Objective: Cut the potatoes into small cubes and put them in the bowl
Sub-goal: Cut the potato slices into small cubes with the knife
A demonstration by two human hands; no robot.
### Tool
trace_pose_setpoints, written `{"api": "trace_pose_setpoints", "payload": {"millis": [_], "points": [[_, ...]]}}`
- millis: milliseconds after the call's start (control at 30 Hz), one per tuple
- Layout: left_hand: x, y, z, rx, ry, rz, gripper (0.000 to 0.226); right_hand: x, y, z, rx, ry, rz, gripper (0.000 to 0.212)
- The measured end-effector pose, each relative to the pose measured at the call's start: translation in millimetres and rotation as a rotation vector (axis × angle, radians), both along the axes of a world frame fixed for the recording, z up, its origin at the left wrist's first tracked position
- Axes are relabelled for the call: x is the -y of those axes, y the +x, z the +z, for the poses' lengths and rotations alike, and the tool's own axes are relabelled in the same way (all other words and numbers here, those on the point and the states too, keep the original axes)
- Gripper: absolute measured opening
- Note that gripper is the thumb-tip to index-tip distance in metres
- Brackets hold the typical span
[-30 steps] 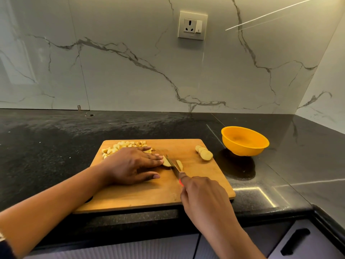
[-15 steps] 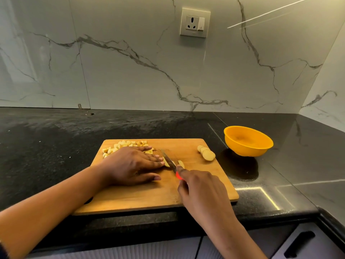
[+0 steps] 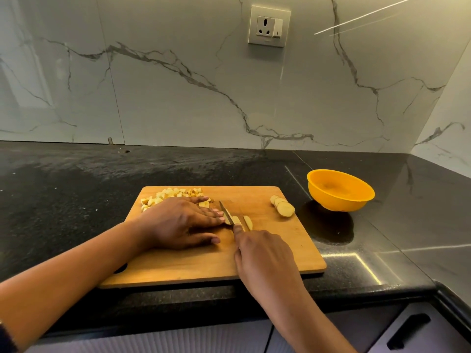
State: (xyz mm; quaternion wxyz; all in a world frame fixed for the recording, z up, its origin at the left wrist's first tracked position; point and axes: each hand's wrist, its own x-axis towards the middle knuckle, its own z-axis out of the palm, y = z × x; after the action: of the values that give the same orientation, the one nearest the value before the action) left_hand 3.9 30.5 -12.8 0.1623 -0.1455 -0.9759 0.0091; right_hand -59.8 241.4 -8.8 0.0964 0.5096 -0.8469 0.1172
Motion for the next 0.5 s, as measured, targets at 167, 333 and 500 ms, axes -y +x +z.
{"api": "trace_pose_setpoints", "payload": {"millis": [167,333,500], "points": [[-1.8,0.0,2.0,0.042,0.026,0.017,0.061,-37.0,17.8,-1.6,0.055,-0.003,0.011,0.052],[-1.7,1.3,1.9,0.035,0.052,0.019,0.057,-55.3,26.9,10.8,0.072,-0.022,0.001,0.049],[-2.5,1.6,3.2,0.031,0.132,0.001,0.058,-60.7,9.4,26.4,-0.019,-0.159,-0.085,0.048]]}}
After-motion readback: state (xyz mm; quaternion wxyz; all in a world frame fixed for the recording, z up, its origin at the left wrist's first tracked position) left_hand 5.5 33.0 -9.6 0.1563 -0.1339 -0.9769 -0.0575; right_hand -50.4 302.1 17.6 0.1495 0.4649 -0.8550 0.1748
